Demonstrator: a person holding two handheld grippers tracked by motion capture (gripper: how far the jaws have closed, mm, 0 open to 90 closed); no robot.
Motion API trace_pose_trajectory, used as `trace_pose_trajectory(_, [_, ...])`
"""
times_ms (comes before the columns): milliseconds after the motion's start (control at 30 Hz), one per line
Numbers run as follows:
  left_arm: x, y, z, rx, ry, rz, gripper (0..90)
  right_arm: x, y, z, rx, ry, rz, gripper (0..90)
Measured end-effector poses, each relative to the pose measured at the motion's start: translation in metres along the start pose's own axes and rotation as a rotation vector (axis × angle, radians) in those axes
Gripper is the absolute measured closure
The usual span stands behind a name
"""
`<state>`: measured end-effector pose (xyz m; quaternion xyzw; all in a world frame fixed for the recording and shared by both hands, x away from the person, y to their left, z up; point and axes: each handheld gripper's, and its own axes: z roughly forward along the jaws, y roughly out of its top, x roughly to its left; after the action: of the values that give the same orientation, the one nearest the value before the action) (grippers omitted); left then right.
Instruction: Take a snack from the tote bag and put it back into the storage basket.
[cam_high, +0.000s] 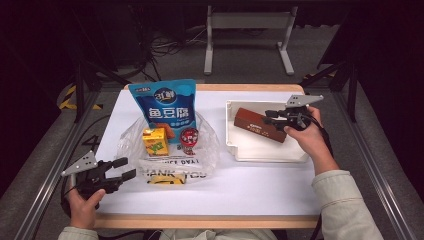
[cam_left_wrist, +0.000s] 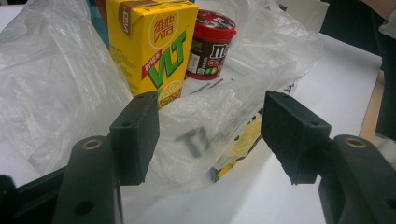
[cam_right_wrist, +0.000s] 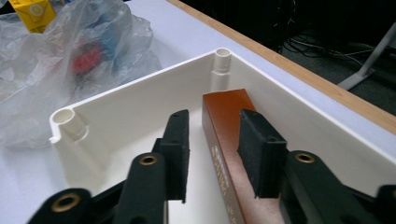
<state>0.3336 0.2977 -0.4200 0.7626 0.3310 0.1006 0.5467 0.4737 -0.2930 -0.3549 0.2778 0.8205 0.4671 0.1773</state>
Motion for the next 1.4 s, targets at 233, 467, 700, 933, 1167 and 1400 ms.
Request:
trace_pose_trajectory(233, [-0.001, 0.0, -0.001, -0.001, 0.003, -0.002, 37.9, 0.006, -0.013, 0.002, 0.039, -0.027, 0.029, 82.6])
trace_pose_trajectory(467, [-0.001, -0.001, -0.003, -0.003, 0.009, -0.005, 37.9, 0.005, -0.021, 0.009, 0.069, -0.04, 0.082, 89.6])
trace_pose_trajectory(700, [-0.001, -0.002, -0.004, -0.006, 0.013, -0.003, 37.9, 0.004, -0.026, 0.014, 0.093, -0.059, 0.111, 90.0])
trace_pose_trajectory(933, [-0.001, -0.002, -0.003, -0.004, 0.011, -0.002, 37.9, 0.004, -0.033, 0.02, 0.149, -0.085, 0.131, 90.0])
trace_pose_trajectory(1167, [-0.001, -0.002, -0.003, -0.003, 0.01, -0.004, 37.9, 0.0, -0.033, 0.025, 0.199, -0.108, 0.135, 90.0])
trace_pose_trajectory(1400, [-0.001, -0.002, -0.003, -0.005, 0.01, -0.002, 37.9, -0.002, -0.031, 0.027, 0.221, -0.131, 0.133, 90.0])
